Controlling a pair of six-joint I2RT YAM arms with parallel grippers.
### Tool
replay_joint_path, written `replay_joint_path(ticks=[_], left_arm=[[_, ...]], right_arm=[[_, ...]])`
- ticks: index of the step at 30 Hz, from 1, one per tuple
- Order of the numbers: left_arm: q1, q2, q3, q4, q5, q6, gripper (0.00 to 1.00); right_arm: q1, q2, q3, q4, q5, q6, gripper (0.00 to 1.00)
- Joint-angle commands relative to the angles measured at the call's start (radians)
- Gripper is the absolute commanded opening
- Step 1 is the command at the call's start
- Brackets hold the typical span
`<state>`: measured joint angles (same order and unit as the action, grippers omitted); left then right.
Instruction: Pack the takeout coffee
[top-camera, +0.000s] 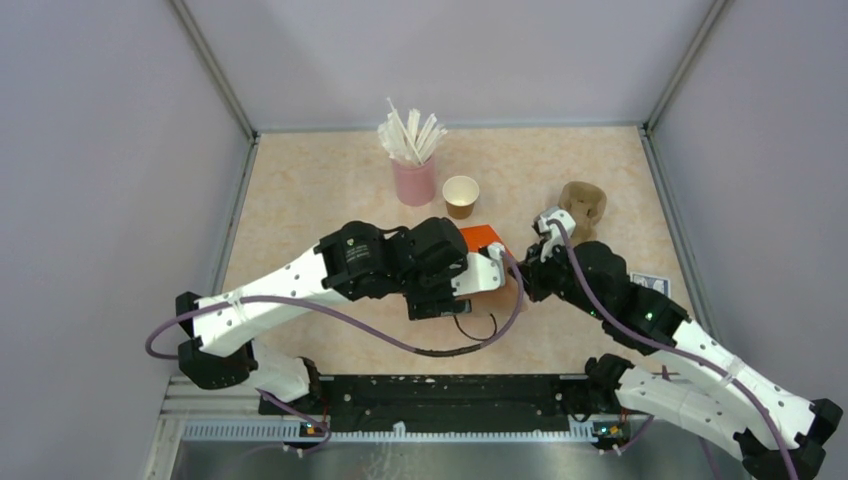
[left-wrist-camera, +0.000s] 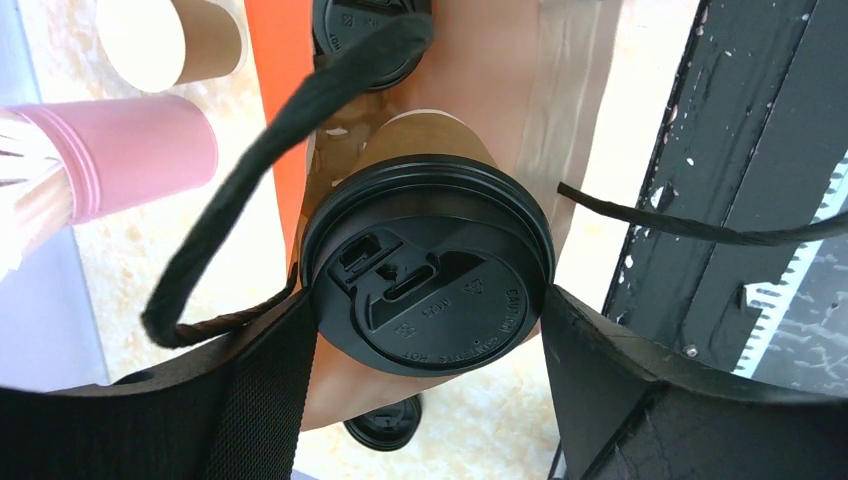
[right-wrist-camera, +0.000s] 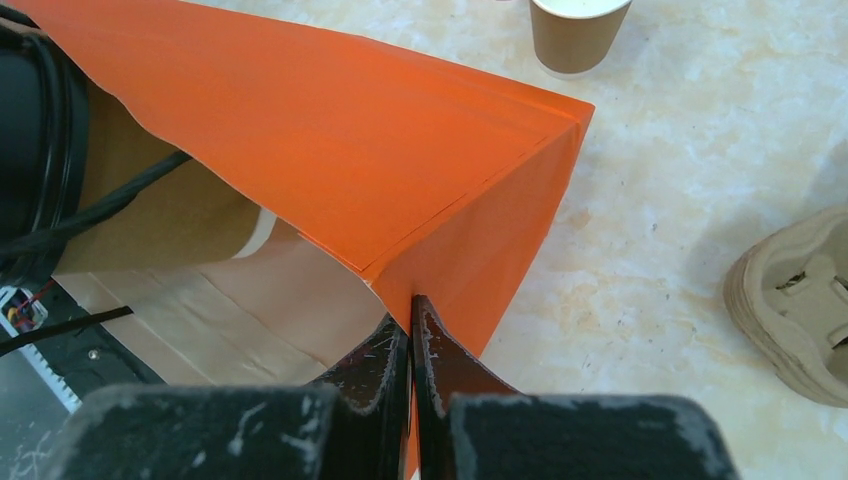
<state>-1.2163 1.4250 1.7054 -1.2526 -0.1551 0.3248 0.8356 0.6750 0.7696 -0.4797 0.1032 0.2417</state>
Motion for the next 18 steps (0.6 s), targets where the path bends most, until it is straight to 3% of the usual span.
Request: replay_joint_path(ticks=[1, 8, 18], left_arm=[[-0.056, 0.022, 0.051, -0.006, -0.046, 0.063, 0.38], [-0.103, 0.053, 0.084, -0.067, -0.063, 0.146, 0.38], [-0.127, 0.067, 0.014, -0.086, -0.127, 0.084, 0.35]], right_arm=[[-0.006, 0.015, 0.058, -0.012, -0.015, 0.033, 0.00], [-0.015, 0.025, 0.080, -0.044, -0.070, 0.006, 0.00], [-0.030, 0.021, 0.076, -0.030, -0.099, 0.005, 0.00]])
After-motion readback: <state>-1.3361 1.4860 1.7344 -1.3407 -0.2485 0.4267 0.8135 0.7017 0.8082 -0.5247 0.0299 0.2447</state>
